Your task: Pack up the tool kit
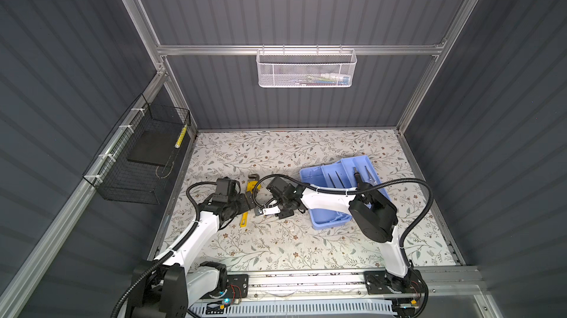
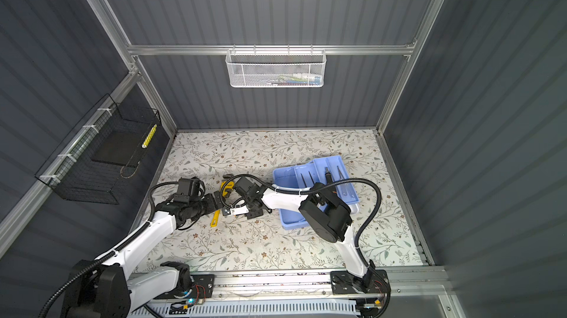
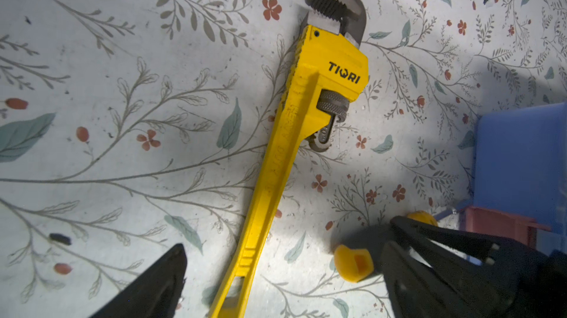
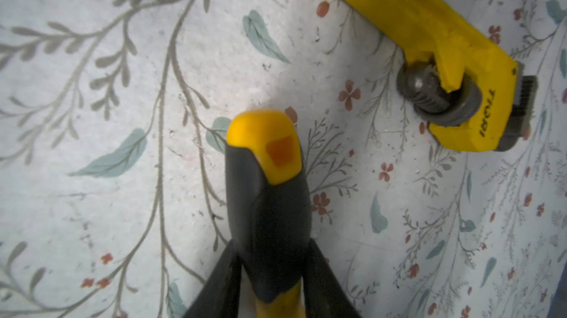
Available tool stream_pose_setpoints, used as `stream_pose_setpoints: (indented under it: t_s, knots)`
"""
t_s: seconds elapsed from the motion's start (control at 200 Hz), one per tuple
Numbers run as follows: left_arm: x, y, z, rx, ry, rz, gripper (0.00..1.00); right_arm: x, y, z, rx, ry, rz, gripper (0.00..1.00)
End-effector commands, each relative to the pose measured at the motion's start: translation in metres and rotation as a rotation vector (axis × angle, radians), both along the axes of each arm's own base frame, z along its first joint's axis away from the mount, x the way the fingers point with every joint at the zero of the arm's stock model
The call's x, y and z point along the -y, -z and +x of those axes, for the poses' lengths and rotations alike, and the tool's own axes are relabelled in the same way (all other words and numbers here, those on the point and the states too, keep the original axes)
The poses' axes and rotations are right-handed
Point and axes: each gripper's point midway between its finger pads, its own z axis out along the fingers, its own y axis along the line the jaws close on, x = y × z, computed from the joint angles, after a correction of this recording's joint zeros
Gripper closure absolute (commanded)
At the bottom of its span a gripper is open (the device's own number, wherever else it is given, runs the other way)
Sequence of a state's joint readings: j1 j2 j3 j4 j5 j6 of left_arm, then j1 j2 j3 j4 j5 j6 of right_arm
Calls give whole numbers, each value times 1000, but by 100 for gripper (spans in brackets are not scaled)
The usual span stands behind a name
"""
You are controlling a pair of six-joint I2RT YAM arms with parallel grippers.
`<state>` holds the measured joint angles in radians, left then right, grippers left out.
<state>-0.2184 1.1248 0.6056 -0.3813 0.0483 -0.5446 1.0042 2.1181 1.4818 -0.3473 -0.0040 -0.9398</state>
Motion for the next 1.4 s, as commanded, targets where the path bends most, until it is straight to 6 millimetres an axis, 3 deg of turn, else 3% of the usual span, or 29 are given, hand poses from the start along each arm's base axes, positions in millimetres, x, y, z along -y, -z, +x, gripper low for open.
stream_pose_setpoints:
  t_s: [0.0,0.24,0.595,0.91,1.125,1.396]
  knots:
    - [0,0,-7,-3,11,-6,0,-18,-1,-2,-3,-3,43,72]
    - [-3,0,-11,4,-16,-13,0,-27,-10,3,3,33,102,80]
    - [-8,-4,-12,16,-30,6,0,-40,-41,4,-25,84,201,88]
    - [-6,-2,-12,13,-31,-5,0,-33,-81,1,-53,138,219,91]
    - [-7,-5,-11,25,-36,-4,0,-16,-107,2,-49,194,210,91]
    - [-9,-10,-11,42,-48,-4,0,3,-125,10,-38,255,196,92]
